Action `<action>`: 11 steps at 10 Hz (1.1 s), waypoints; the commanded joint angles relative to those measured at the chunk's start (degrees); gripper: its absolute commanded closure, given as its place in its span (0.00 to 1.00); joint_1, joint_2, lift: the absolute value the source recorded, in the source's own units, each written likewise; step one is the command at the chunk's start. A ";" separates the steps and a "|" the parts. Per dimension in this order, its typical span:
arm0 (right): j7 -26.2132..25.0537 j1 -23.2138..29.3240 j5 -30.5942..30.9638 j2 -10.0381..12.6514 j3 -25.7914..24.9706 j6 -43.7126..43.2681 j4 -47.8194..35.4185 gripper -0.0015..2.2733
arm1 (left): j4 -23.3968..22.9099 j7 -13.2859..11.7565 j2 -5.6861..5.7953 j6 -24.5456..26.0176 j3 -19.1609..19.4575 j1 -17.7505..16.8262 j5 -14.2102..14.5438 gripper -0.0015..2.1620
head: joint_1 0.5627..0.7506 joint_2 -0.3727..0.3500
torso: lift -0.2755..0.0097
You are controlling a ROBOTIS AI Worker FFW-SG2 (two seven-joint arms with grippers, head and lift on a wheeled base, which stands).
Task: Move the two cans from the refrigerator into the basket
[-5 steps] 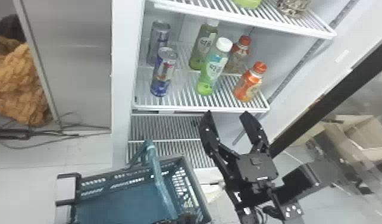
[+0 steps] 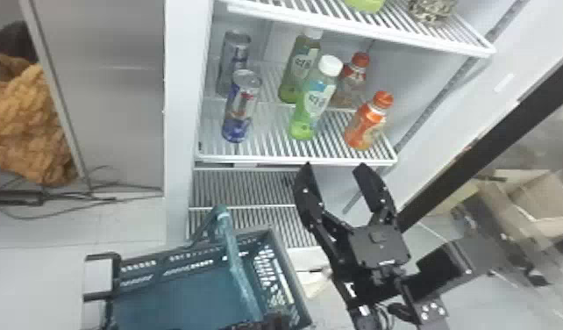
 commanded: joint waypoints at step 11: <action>1.77 -12.20 -0.57 -2.72 5.26 0.87 11.53 0.09 | 0.00 0.00 0.08 -0.14 -0.03 -0.39 0.13 0.56 | 0.70 0.03 | 0.00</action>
